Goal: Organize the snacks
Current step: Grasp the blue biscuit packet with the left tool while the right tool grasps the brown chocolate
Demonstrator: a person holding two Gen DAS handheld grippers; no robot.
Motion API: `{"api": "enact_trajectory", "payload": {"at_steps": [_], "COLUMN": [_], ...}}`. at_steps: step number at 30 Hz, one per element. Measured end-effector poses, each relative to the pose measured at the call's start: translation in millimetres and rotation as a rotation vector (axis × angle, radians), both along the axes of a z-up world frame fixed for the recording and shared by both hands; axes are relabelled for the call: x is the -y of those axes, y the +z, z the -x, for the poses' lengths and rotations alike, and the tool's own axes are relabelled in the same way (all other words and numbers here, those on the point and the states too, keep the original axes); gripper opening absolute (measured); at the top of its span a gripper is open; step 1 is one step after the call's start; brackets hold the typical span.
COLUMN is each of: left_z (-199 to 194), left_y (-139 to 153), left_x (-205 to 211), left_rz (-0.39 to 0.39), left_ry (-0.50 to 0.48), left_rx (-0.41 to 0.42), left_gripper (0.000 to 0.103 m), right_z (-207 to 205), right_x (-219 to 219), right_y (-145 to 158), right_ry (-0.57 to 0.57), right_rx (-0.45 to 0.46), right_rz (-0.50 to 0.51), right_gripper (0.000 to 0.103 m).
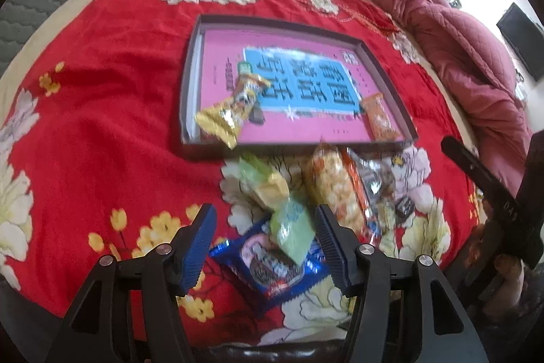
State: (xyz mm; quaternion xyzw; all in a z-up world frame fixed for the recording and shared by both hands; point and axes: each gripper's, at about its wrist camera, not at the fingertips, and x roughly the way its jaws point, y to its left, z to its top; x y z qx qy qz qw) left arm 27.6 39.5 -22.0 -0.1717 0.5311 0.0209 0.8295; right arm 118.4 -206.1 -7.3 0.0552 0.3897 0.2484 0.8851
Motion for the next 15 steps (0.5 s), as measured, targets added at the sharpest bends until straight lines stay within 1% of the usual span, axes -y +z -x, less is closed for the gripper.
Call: {"api": "enact_trajectory", "payload": {"at_steps": [6,15], "left_z": [8,14], "left_y": [-11,-22], "left_x": [10,21], "left_rz": [0.008,-0.011], "left_ry": [-0.027,-0.043], "left_rx": [-0.048,-0.098], "left_gripper": [0.062,0.062], "right_z": [4,7], "right_x": [-1,-1], "right_y": [-2,-6], "right_ry": [0.007,0.009], "right_rx": [-0.014,-0.045], "right_rz": [0.007,0.012], "right_gripper": [0.08,0.08]}}
